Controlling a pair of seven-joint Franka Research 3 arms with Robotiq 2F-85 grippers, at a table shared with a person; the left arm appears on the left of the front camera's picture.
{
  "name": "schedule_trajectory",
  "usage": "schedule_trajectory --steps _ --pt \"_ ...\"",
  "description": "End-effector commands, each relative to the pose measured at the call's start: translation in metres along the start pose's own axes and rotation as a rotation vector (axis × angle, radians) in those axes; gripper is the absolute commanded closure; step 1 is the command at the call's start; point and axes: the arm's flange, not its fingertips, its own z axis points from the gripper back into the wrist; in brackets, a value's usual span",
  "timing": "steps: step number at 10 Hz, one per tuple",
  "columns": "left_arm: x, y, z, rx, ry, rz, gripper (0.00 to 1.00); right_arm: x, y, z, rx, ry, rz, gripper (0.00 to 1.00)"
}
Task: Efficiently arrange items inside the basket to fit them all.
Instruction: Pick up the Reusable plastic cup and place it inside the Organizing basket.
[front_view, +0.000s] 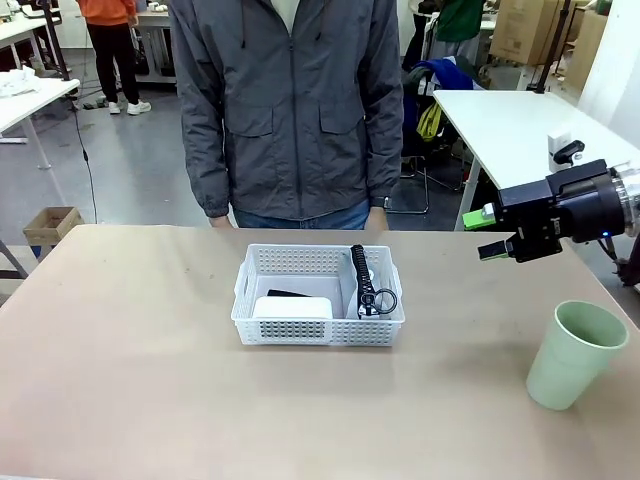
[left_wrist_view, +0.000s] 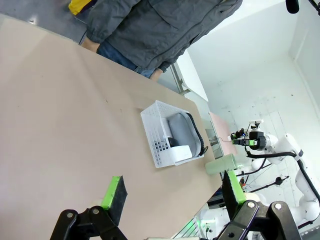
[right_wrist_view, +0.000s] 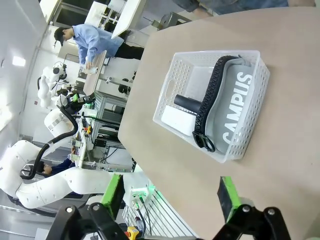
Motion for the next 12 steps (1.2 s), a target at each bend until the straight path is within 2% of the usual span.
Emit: schedule_trajectory --steps 1,2,3,5,7,8,10,11,12 --pt "-0.001 -0.001 0.003 -0.009 0.009 -0.012 0.00 0.000 0.001 0.003 -0.005 0.012 -0.008 0.00" --pt "-0.001 -0.001 0.003 -0.009 0.009 -0.012 0.00 0.000 0.000 0.000 0.000 0.000 0.000 0.00" --pt "-0.001 -0.001 0.003 -0.009 0.009 -0.012 0.00 -0.005 -0.001 0.011 0.018 0.063 0.127 0.00" --pt "-0.001 -0.001 0.003 -0.009 0.009 -0.012 0.00 -0.014 -0.017 0.068 -0.009 0.053 0.402 0.00" --pt "-0.001 -0.001 0.003 -0.009 0.009 -0.012 0.00 -0.037 -0.040 0.133 0.036 -0.007 0.675 0.00" --pt "-0.001 -0.001 0.003 -0.009 0.009 -0.012 0.00 -0.052 -0.054 0.159 0.009 -0.051 0.760 0.00" --pt "-0.001 -0.001 0.003 -0.009 0.009 -0.012 0.00 -0.092 -0.085 0.210 -0.060 -0.224 0.859 0.00" --pt "-0.001 -0.001 0.003 -0.009 0.009 -0.012 0.00 -0.119 -0.099 0.230 -0.051 -0.208 0.976 0.00" --pt "-0.001 -0.001 0.003 -0.009 0.009 -0.012 0.00 -0.141 -0.111 0.235 -0.153 -0.108 1.046 0.00"
